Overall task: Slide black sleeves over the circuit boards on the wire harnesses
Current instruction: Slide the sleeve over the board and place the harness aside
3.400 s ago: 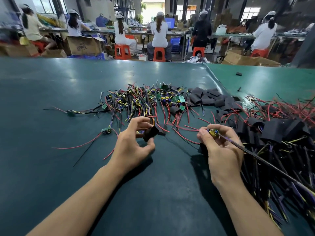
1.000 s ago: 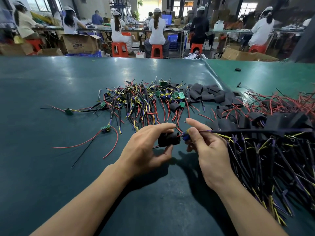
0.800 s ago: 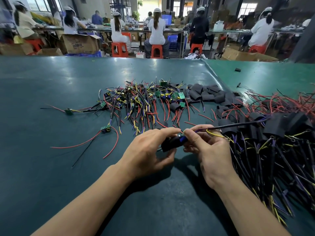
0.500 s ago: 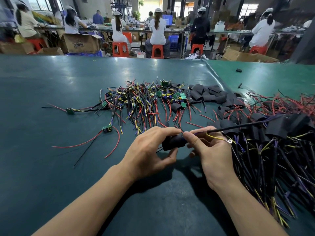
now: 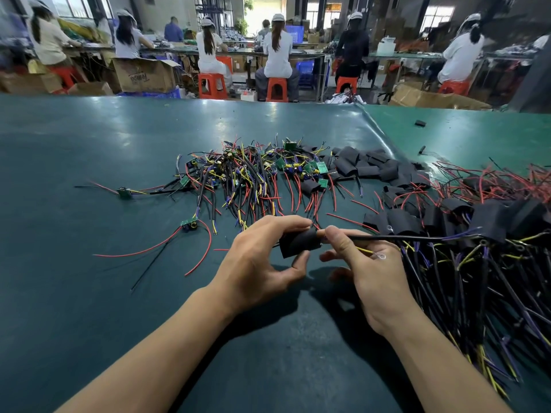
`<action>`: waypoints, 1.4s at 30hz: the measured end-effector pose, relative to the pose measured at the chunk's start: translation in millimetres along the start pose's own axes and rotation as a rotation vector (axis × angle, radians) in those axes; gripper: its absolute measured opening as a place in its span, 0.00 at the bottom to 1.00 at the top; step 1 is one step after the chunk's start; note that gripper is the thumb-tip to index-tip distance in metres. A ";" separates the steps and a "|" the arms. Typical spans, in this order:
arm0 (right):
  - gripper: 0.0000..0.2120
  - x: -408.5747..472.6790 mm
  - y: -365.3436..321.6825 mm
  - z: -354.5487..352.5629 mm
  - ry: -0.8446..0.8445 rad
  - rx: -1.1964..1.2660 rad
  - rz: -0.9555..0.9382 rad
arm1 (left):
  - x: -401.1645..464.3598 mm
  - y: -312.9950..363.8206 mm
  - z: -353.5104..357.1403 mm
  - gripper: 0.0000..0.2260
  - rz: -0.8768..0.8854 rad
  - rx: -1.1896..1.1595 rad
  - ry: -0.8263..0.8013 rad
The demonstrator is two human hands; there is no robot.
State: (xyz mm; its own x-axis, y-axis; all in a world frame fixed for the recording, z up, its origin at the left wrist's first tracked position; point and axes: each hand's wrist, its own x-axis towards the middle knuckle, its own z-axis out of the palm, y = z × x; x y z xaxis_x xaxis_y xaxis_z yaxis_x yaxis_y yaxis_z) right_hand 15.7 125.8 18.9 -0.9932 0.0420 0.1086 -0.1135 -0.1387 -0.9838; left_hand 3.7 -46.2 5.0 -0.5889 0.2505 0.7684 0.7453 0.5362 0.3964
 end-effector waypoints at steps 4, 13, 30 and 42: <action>0.05 0.7 1.4 -3.0 -0.011 -0.110 -0.059 | -0.5 0.6 -0.1 0.19 -0.033 -0.032 0.011; 0.14 -1.0 2.3 -2.4 -0.080 -0.253 -0.171 | -3.7 -0.2 -0.6 0.19 -0.107 -0.127 -0.001; 0.14 -3.4 4.7 6.7 -0.109 -0.034 0.002 | 0.7 0.7 -1.7 0.18 -0.168 0.020 -0.128; 0.11 -3.3 10.2 3.6 -0.176 -0.125 -0.156 | 2.3 7.4 -7.3 0.20 -0.132 0.075 -0.036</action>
State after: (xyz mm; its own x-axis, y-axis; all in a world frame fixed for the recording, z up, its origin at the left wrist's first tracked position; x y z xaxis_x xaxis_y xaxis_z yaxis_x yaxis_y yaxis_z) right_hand 17.8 120.6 9.1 -0.9544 -0.1207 0.2731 -0.2727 -0.0201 -0.9619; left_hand 10.2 -47.5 13.4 -0.6916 0.2018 0.6935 0.6363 0.6245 0.4529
